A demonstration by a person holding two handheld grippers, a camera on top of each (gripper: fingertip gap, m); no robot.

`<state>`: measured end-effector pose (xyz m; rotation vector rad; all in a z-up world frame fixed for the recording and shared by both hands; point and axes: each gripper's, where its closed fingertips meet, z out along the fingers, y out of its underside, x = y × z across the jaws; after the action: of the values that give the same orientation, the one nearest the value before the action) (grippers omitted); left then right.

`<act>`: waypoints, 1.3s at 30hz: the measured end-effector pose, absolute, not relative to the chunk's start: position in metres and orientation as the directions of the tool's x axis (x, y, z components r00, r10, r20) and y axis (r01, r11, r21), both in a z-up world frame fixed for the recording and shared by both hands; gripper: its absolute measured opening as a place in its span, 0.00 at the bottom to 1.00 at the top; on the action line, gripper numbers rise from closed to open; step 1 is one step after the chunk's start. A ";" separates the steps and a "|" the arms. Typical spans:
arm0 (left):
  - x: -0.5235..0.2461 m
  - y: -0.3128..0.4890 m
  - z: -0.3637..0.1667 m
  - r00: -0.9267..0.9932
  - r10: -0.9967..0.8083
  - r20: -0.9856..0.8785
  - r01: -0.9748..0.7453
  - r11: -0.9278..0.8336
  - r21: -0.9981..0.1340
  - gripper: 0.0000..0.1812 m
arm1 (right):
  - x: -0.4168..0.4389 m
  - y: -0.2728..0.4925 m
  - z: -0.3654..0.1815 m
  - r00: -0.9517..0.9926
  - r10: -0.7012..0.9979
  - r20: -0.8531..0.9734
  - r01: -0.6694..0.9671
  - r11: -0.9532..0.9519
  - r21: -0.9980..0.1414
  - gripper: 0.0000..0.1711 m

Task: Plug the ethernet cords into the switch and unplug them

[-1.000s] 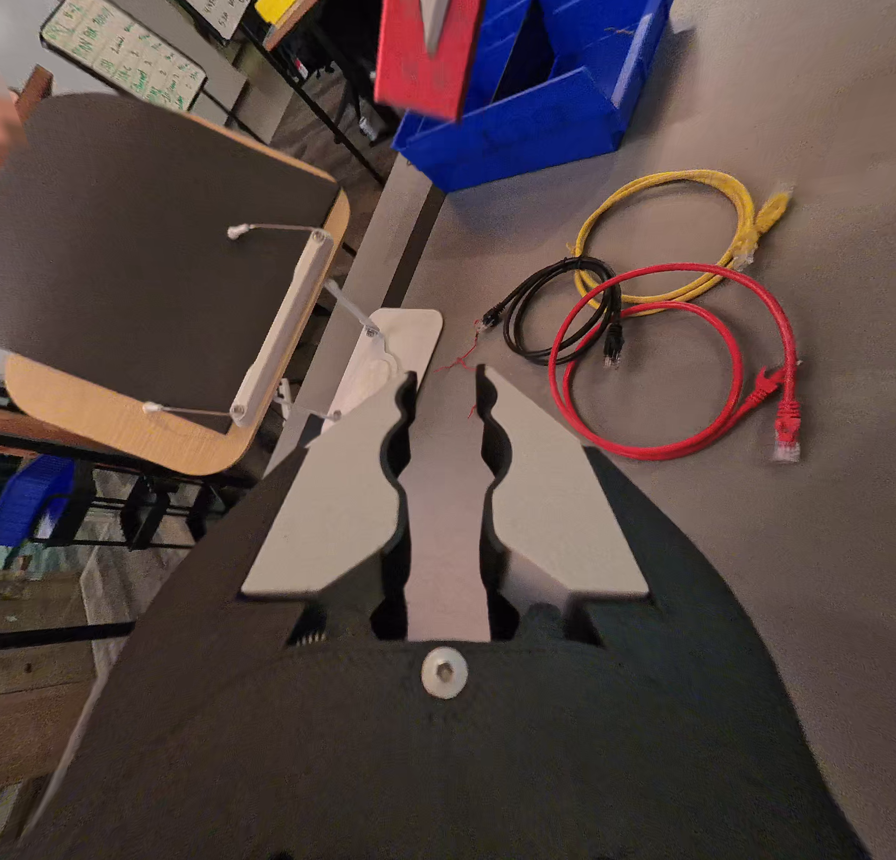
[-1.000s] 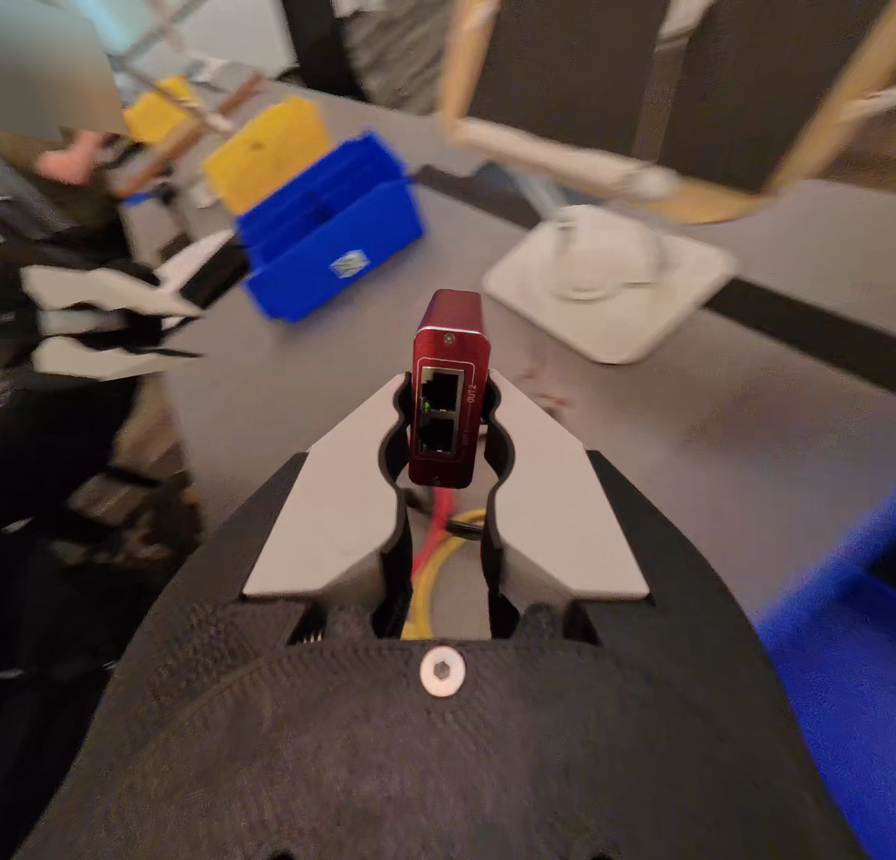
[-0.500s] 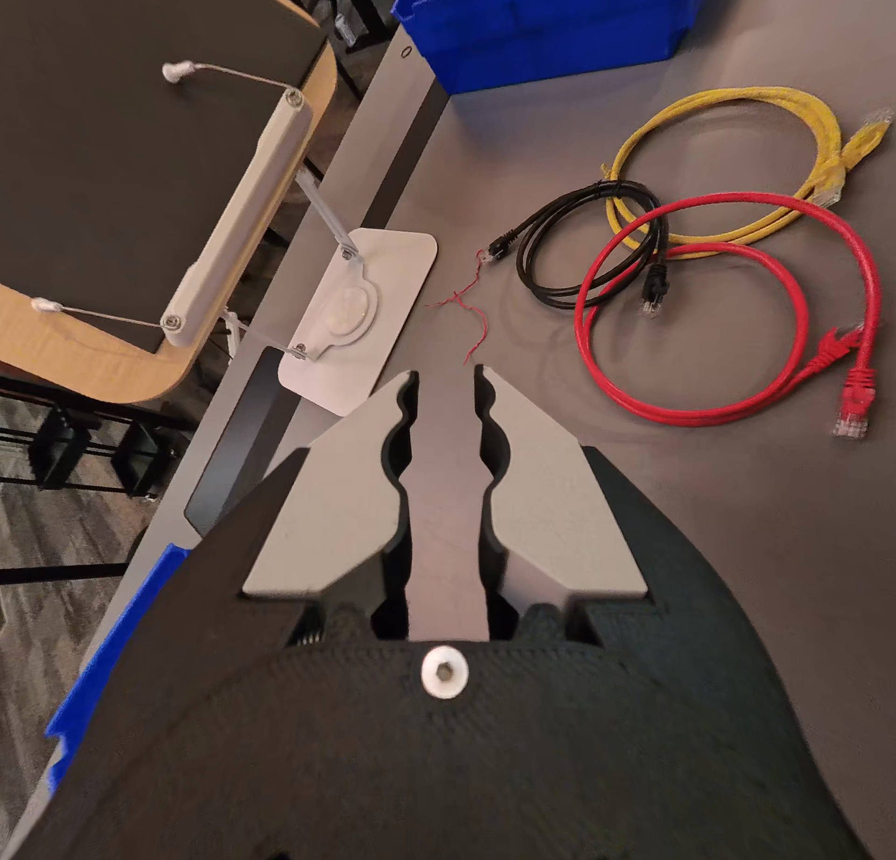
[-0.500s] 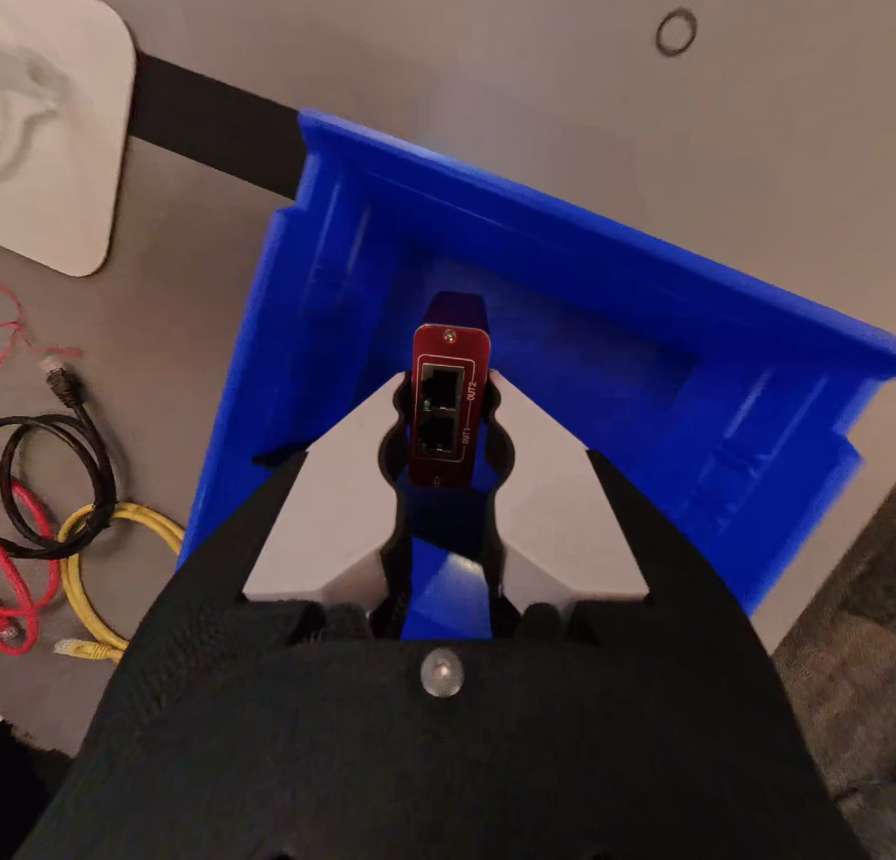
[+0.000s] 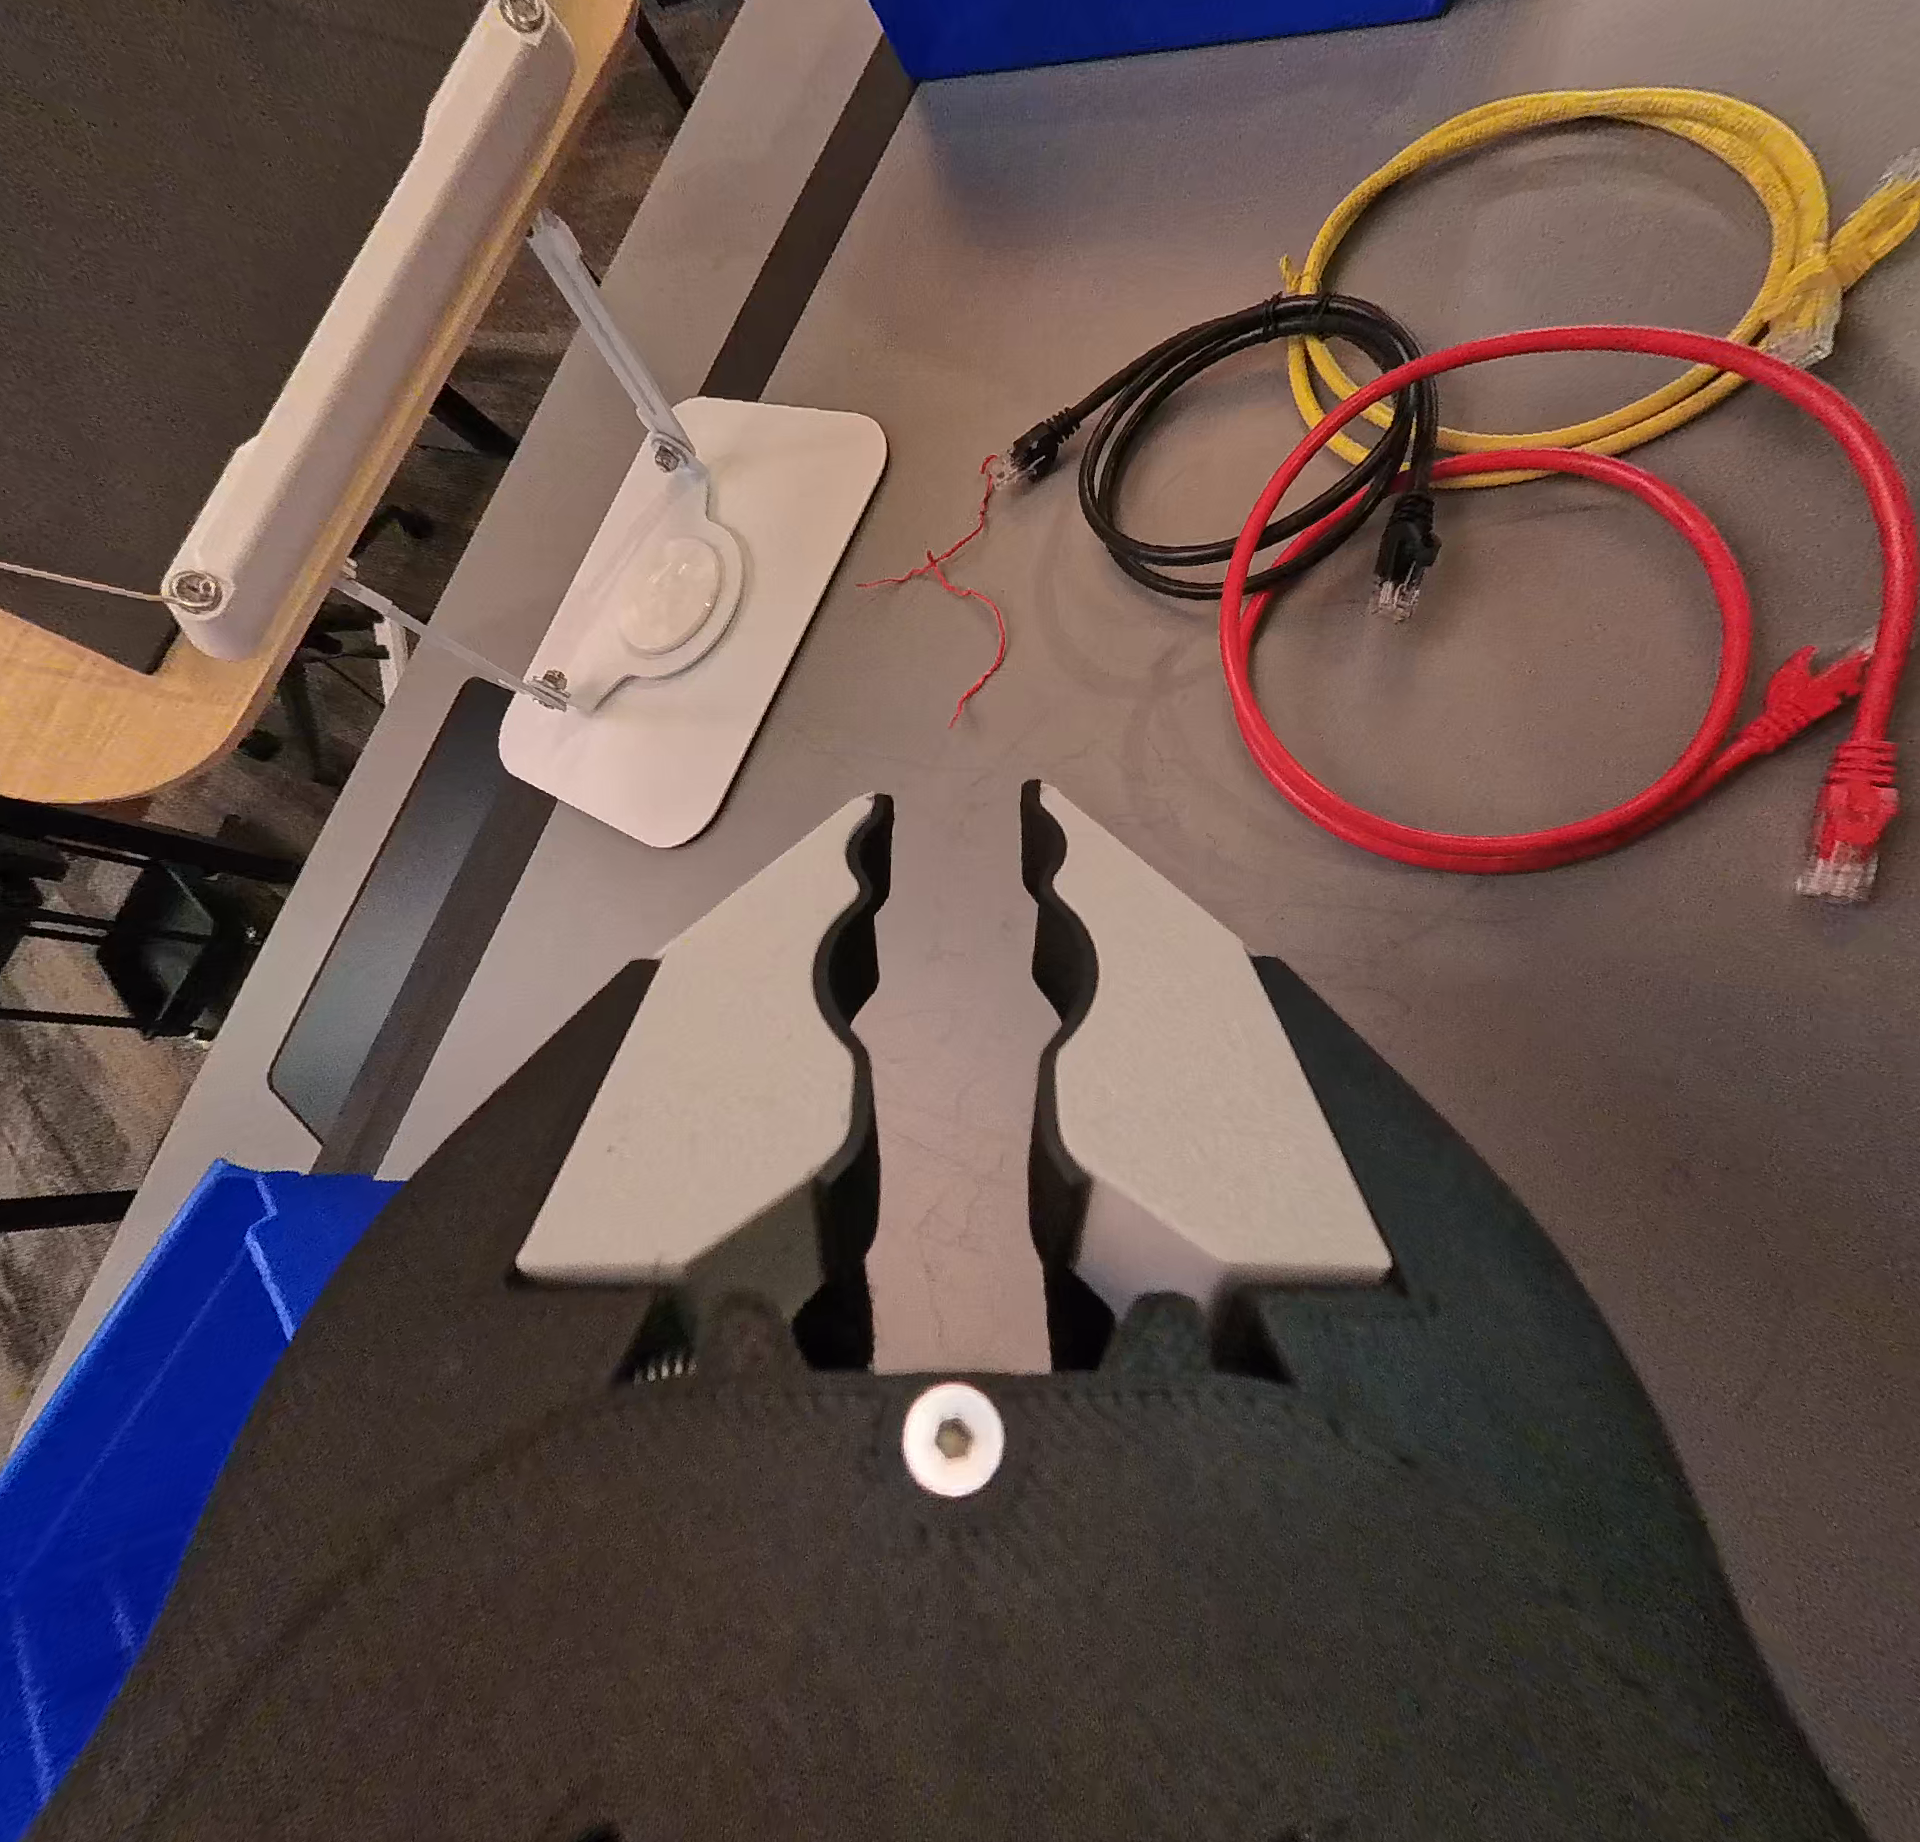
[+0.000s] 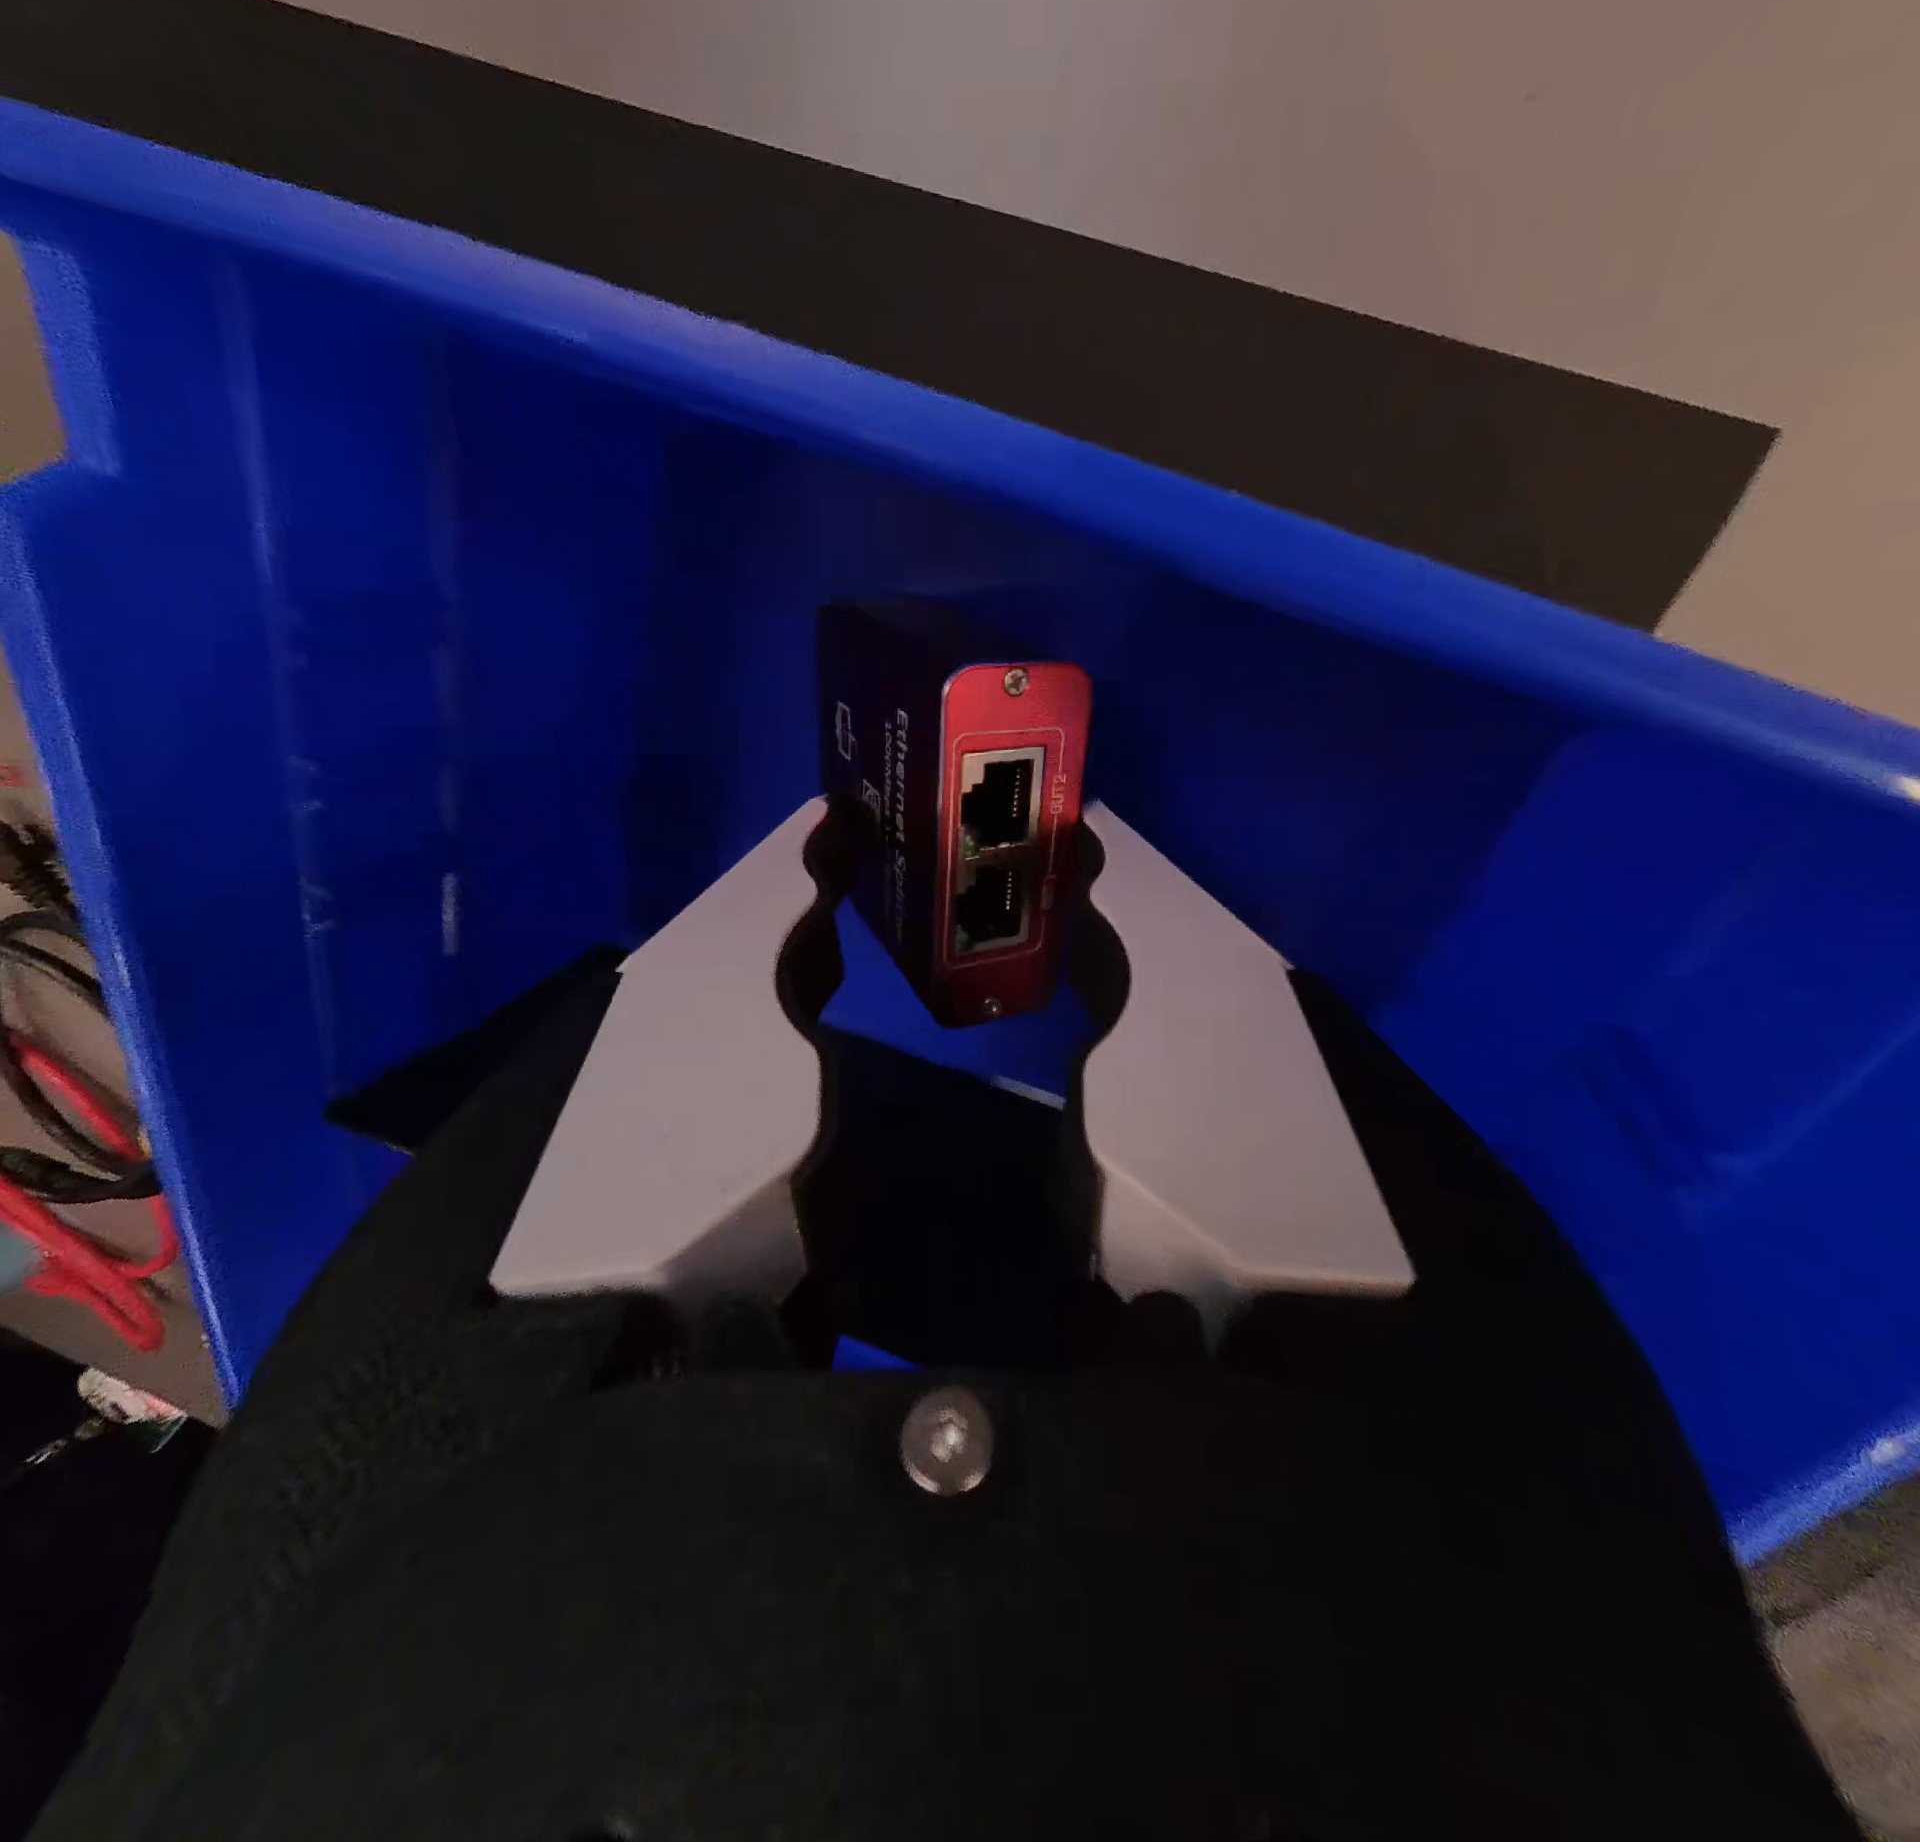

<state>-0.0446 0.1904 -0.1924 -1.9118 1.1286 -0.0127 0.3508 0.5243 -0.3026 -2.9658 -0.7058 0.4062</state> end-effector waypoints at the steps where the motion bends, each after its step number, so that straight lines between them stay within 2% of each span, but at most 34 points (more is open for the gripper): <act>1: -0.044 0.191 -0.193 0.586 -0.709 -0.393 -0.696 -0.192 -0.692 0.12 | 0.352 0.523 -0.303 0.858 0.458 -0.233 0.441 -0.889 -0.125 0.23; 5: -0.043 0.191 -0.195 0.587 -0.713 -0.384 -0.697 -0.205 -0.687 0.13 | 0.357 0.521 -0.302 0.860 0.470 -0.198 0.452 -0.882 -0.131 0.26; 9: -0.043 0.192 -0.196 0.590 -0.714 -0.378 -0.698 -0.216 -0.682 0.13 | 0.367 0.519 -0.296 0.871 0.474 -0.127 0.454 -0.876 -0.160 0.34; 11: -0.043 0.192 -0.195 0.589 -0.715 -0.376 -0.700 -0.218 -0.680 0.14 | 0.369 0.522 -0.283 0.866 0.498 -0.053 0.476 -0.851 -0.222 0.31; 15: -0.041 0.191 -0.191 0.587 -0.719 -0.373 -0.699 -0.217 -0.682 0.14 | 0.368 0.514 -0.250 0.851 0.521 0.058 0.511 -0.800 -0.314 0.31; 19: -0.039 0.189 -0.187 0.577 -0.719 -0.388 -0.710 -0.208 -0.673 0.14 | 0.347 0.480 -0.185 0.805 0.561 0.195 0.577 -0.663 -0.477 0.28; 23: -0.037 0.187 -0.184 0.582 -0.723 -0.373 -0.701 -0.214 -0.680 0.14 | 0.273 0.396 -0.145 0.652 0.727 0.214 0.690 -0.453 -0.565 0.26; 27: -0.036 0.187 -0.183 0.585 -0.727 -0.360 -0.701 -0.230 -0.675 0.15 | 0.163 0.289 -0.156 0.316 0.933 0.173 0.785 -0.155 -0.599 0.23; 32: -0.035 0.186 -0.174 0.578 -0.727 -0.370 -0.707 -0.220 -0.672 0.15 | 0.063 0.207 -0.217 -0.043 0.982 0.184 0.856 0.131 -0.499 0.23; 36: -0.040 0.184 -0.163 0.579 -0.721 -0.380 -0.707 -0.211 -0.675 0.15 | 0.034 0.195 -0.277 -0.255 0.938 0.236 0.909 0.315 -0.272 0.20; 39: -0.046 0.183 -0.157 0.581 -0.715 -0.390 -0.709 -0.208 -0.674 0.15 | 0.035 0.201 -0.317 -0.324 0.922 0.210 0.928 0.353 -0.117 0.14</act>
<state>-0.0463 0.1829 -0.1569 -1.9370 1.1415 -0.0087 0.0349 0.2007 -0.3167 -1.6609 -2.3770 -0.0354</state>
